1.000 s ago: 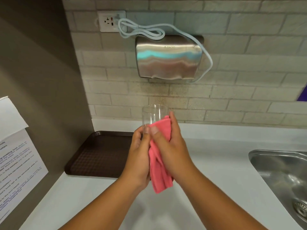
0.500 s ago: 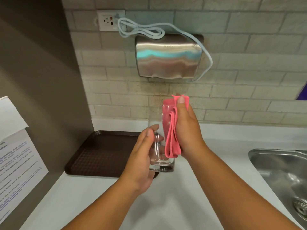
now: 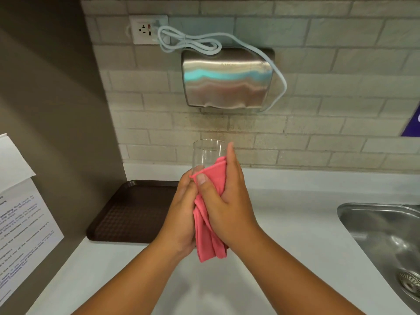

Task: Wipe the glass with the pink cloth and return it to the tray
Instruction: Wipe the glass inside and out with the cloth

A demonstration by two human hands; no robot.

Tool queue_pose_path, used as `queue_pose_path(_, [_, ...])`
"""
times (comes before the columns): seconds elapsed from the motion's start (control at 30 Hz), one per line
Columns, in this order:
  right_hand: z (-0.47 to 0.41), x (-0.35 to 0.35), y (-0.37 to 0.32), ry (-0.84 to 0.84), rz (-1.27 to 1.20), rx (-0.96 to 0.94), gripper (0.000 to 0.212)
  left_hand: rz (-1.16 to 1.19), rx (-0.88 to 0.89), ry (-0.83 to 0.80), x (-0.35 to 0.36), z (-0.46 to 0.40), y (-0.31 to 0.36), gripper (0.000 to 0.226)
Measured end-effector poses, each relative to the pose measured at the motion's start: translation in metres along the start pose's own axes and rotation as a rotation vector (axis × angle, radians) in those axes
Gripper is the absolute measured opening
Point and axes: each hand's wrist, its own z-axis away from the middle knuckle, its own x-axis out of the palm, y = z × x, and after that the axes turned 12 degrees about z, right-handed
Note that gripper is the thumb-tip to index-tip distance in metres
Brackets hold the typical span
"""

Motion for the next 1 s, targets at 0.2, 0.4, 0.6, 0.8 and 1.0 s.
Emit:
queue_pose_path(0.2, [-0.046,-0.032,-0.006,0.07,-0.242,0.172,0.035,-0.064,-0.051,-0.086,-0.002,0.012,-0.007,0.083])
queue_pose_path(0.4, [-0.043,-0.034,-0.002,0.072,-0.335,0.232,0.035,-0.049,-0.141,-0.075,0.005,0.013,-0.002,0.084])
queue_pose_path(0.6, [-0.005,-0.012,0.007,-0.078,-0.237,0.173,0.09,-0.041,-0.206,0.026,0.002,0.002,0.006,0.054])
queue_pose_path(0.8, [-0.008,-0.014,0.008,-0.015,-0.158,0.12,0.09,-0.104,-0.241,0.013,0.008,0.001,0.003,0.052])
queue_pose_path(1.0, [-0.018,-0.014,0.008,-0.025,-0.146,0.123,0.073,-0.037,-0.103,0.013,0.013,0.006,-0.011,0.087])
